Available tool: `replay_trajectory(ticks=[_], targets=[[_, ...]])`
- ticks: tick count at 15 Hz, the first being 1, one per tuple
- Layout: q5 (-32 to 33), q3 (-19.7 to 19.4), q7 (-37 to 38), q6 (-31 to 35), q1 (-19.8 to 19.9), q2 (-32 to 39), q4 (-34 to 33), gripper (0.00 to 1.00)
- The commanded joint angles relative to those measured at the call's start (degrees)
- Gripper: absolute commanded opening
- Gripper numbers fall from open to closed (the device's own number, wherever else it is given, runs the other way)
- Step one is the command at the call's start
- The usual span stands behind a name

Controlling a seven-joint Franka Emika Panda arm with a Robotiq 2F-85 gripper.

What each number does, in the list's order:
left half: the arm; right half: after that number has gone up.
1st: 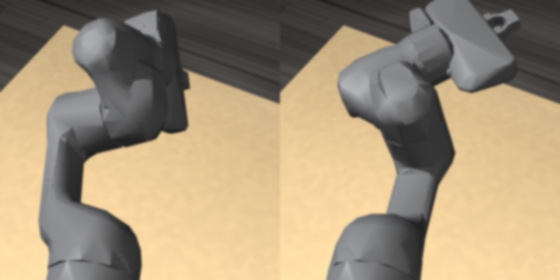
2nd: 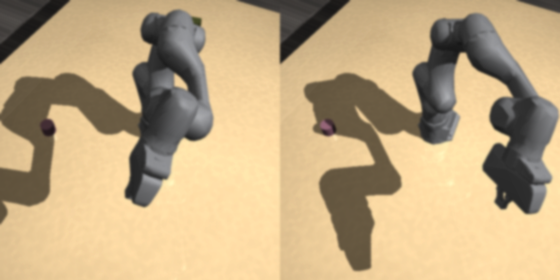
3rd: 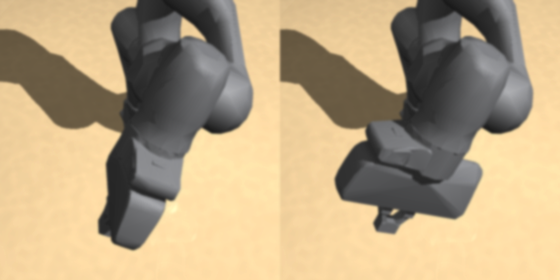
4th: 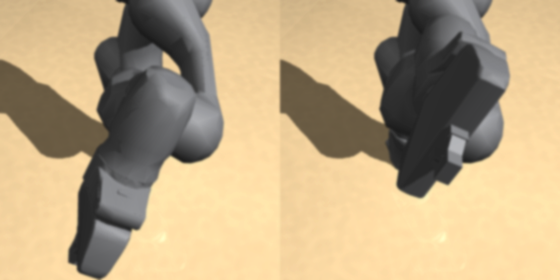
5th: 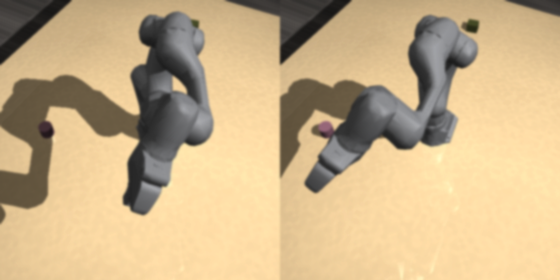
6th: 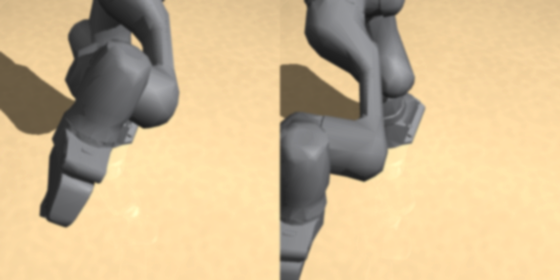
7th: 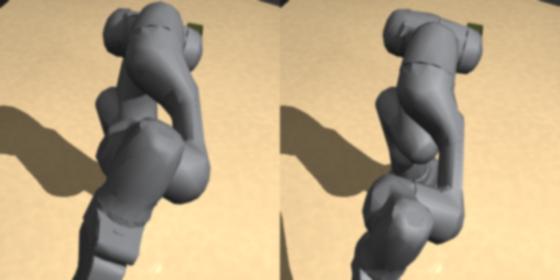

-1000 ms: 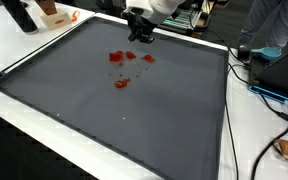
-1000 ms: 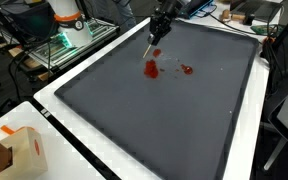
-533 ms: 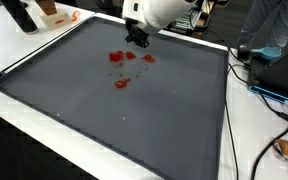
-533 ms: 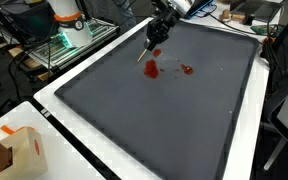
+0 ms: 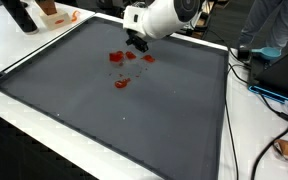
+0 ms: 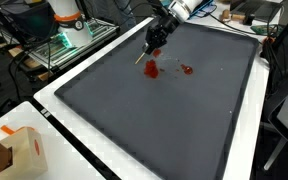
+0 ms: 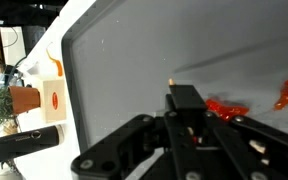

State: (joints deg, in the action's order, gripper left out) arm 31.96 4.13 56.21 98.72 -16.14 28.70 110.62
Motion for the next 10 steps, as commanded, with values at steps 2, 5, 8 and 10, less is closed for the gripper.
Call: replay_trajectory(ticks=[2,5,8,10], targets=[[-0.4,-0.6,0.2,-1.0,-1.0,2.2,-1.7,0.03],[-0.7,-0.5,-1.1,-0.5,-0.9,2.7,-2.2,0.03],[-1.3,-0.6,-1.8,-0.4,-0.6,3.2,-2.7,0.03],[-1.6,-0.6,-2.0,-0.5,-0.5,3.3,-2.9,0.03]])
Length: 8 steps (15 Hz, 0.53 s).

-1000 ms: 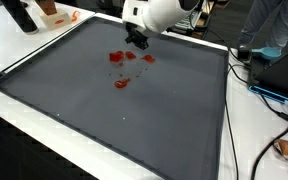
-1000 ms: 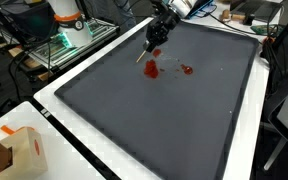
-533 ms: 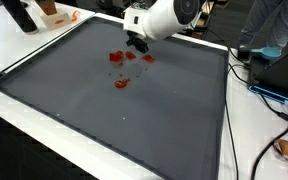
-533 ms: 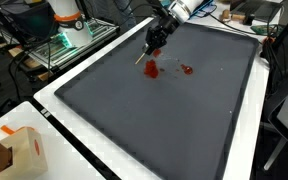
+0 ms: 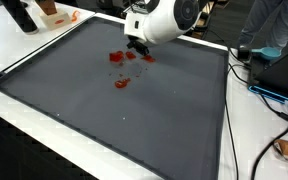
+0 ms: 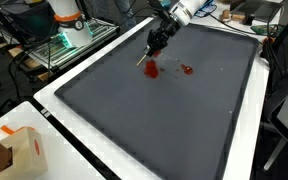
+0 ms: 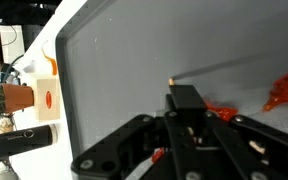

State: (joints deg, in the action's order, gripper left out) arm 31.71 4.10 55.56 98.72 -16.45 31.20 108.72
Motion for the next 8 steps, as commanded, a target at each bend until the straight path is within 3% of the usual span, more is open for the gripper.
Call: replay_trajectory(ticks=[1,8], targets=[[-1.5,-0.6,-1.4,-0.5,-0.2,0.8,-1.1,0.03],[-2.4,-0.5,-4.1,0.0,0.4,0.2,-1.4,0.03]])
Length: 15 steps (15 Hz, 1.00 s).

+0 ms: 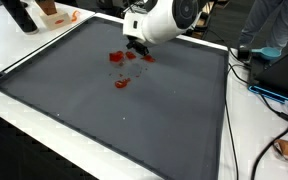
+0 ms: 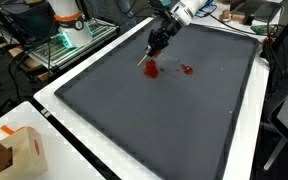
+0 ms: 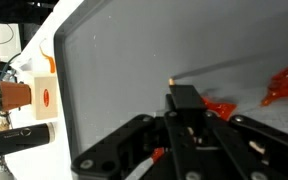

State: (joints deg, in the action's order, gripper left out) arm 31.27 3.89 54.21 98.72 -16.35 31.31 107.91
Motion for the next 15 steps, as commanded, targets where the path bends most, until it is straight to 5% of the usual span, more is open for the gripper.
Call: replay_trajectory(ticks=[1,15], targets=[[-2.3,-0.3,-3.4,0.1,0.6,0.0,-0.7,0.03],[-12.5,-0.1,-21.8,6.1,5.0,-7.5,1.5,0.03]])
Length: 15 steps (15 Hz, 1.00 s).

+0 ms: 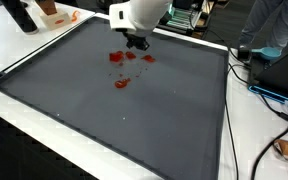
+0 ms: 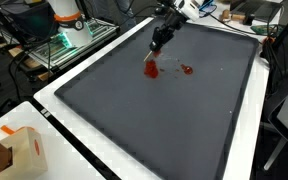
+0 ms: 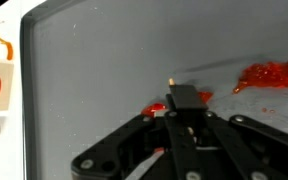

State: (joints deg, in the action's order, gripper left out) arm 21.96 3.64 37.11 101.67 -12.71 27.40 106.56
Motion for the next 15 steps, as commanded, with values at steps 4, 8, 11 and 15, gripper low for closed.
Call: replay_trajectory(ticks=[4,8,11,15], targets=[[-7.9,0.3,-12.2,6.3,2.8,-7.0,4.4,0.03],[-12.4,0.6,-19.6,9.9,4.4,-11.2,7.1,0.03],[-14.7,0.7,-24.8,12.3,5.2,-14.4,9.3,0.03],[-17.0,0.9,-30.5,14.5,5.8,-18.1,12.1,0.03]])
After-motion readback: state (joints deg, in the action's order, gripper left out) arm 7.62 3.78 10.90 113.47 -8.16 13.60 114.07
